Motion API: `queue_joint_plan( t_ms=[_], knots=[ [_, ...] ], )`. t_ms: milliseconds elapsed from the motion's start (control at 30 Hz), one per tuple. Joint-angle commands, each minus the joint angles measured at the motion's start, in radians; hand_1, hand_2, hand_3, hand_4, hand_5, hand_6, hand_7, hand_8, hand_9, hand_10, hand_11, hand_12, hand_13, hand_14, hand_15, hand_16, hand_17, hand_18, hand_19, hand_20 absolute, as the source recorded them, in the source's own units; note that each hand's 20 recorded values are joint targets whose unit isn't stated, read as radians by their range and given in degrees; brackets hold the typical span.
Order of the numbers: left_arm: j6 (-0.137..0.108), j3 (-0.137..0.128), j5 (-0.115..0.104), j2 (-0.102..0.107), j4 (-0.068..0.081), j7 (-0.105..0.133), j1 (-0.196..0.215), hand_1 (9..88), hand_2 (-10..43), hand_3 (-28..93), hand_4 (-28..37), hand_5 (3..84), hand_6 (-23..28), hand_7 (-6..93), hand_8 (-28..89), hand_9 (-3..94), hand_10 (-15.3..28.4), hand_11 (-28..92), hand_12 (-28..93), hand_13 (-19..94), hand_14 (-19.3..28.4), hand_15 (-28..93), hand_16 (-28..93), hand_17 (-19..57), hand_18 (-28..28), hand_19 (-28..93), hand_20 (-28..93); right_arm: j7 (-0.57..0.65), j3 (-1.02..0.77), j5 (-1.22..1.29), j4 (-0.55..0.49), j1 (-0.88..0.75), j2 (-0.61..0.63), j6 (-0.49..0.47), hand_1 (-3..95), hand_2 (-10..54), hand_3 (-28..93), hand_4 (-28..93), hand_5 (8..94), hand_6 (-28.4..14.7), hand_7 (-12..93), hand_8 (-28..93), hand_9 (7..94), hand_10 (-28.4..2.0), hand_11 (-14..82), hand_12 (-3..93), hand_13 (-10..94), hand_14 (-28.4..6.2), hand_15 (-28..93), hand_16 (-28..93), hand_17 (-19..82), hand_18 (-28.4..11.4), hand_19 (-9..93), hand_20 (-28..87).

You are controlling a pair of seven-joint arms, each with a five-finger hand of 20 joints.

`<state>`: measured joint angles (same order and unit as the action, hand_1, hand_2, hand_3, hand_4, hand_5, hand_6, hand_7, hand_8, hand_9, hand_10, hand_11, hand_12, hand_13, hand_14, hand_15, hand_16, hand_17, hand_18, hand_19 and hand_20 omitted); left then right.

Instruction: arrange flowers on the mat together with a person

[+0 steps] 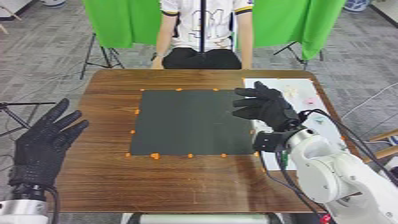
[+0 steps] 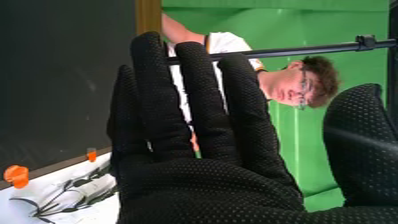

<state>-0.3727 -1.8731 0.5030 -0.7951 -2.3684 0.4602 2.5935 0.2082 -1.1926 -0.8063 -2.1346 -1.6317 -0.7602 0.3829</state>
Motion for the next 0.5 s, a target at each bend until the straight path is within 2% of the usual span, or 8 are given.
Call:
queue_joint_plan(
  t_ms=[33,67,133,233,267,333,400,500],
  knots=[
    [-0.023,0.005,-0.03,0.024,-0.001,0.031,0.028,21.2,7.1,76,-24.4,32.5,5.6,8.9,-8,31.0,15.4,17,11,19,21.9,40,-5,-8.3,15.9,32,13,0.001,-0.009,-0.009,-0.008,-0.009,-0.009,0.002,16.4,12.3,71,-26,54.2,-2.8,14,-12,58.9,-16.8,12.9,12.8,49,-20.1,36,7,12,-21.0,56,7],
    [-0.023,0.006,-0.034,0.028,0.001,0.039,0.03,21.2,7.1,76,-24.4,32.5,5.6,8.9,-8,31.0,15.4,17,11,19,21.9,40,-5,-8.3,15.9,32,13,-0.004,-0.005,-0.007,-0.007,-0.006,-0.006,0.006,16.5,12.3,71,-26,54.1,-2.8,14,-12,58.9,-16.8,12.9,12.8,49,-20.1,36,7,12,-21.1,56,7],
    [-0.022,0.008,-0.028,0.02,0.0,0.035,0.026,21.2,7.1,76,-24.4,32.5,5.6,8.9,-8,31.0,15.4,17,11,19,21.9,40,-5,-8.4,15.9,32,13,-0.005,-0.002,-0.004,-0.005,0.001,-0.004,0.003,16.5,12.3,71,-26,54.2,-2.8,14,-12,58.9,-16.8,12.9,12.8,49,-20.1,36,7,12,-20.9,56,7],
    [-0.027,0.01,-0.035,0.03,0.0,0.047,0.032,21.2,7.1,76,-24.4,32.5,5.6,9.1,-8,31.0,15.4,17,11,19,21.9,40,-5,-8.4,15.9,33,13,-0.006,-0.002,-0.004,-0.006,-0.002,-0.005,0.004,16.5,12.3,71,-26,54.2,-2.8,14,-12,59.0,-16.9,12.9,12.8,49,-20.1,36,7,12,-20.6,56,7],
    [-0.031,0.011,-0.044,0.039,0.0,0.056,0.037,21.2,7.1,76,-24.4,32.5,5.6,9.1,-8,31.0,15.4,17,11,19,21.9,40,-5,-8.4,15.9,33,13,-0.006,-0.002,-0.004,-0.006,-0.002,-0.005,0.004,16.5,12.3,71,-26,54.2,-2.8,14,-12,59.0,-16.9,12.9,12.8,49,-20.0,36,7,12,-20.6,56,7],
    [-0.03,0.012,-0.043,0.04,0.001,0.059,0.04,21.2,7.1,76,-24.4,32.5,5.6,9.1,-8,31.0,15.4,17,11,19,21.9,40,-5,-8.4,15.9,33,13,-0.003,0.002,-0.006,-0.005,0.002,-0.005,0.003,16.5,12.3,71,-26,54.2,-2.8,14,-12,59.0,-16.9,13.0,12.8,49,-20.0,36,7,12,-20.6,56,7],
    [-0.028,0.015,-0.04,0.036,0.001,0.058,0.035,21.3,7.1,76,-24.4,32.5,5.6,9.1,-8,31.0,15.3,17,11,19,21.8,40,-5,-8.4,15.9,33,13,-0.007,0.006,-0.001,-0.004,0.007,0.0,0.004,16.6,12.3,71,-26,54.2,-2.8,14,-12,59.0,-16.9,13.0,12.8,49,-20.0,36,7,12,-20.6,56,7],
    [-0.021,0.012,-0.024,0.018,0.0,0.035,0.025,21.2,7.1,76,-24.4,32.5,5.7,9.0,-8,31.0,15.4,17,11,19,21.8,40,-5,-8.4,15.9,33,13,-0.006,0.007,-0.001,-0.006,0.004,0.0,0.006,16.5,12.3,71,-26,54.2,-2.8,14,-12,59.0,-16.9,13.1,12.8,49,-20.0,36,7,12,-20.5,56,7]
  ],
)
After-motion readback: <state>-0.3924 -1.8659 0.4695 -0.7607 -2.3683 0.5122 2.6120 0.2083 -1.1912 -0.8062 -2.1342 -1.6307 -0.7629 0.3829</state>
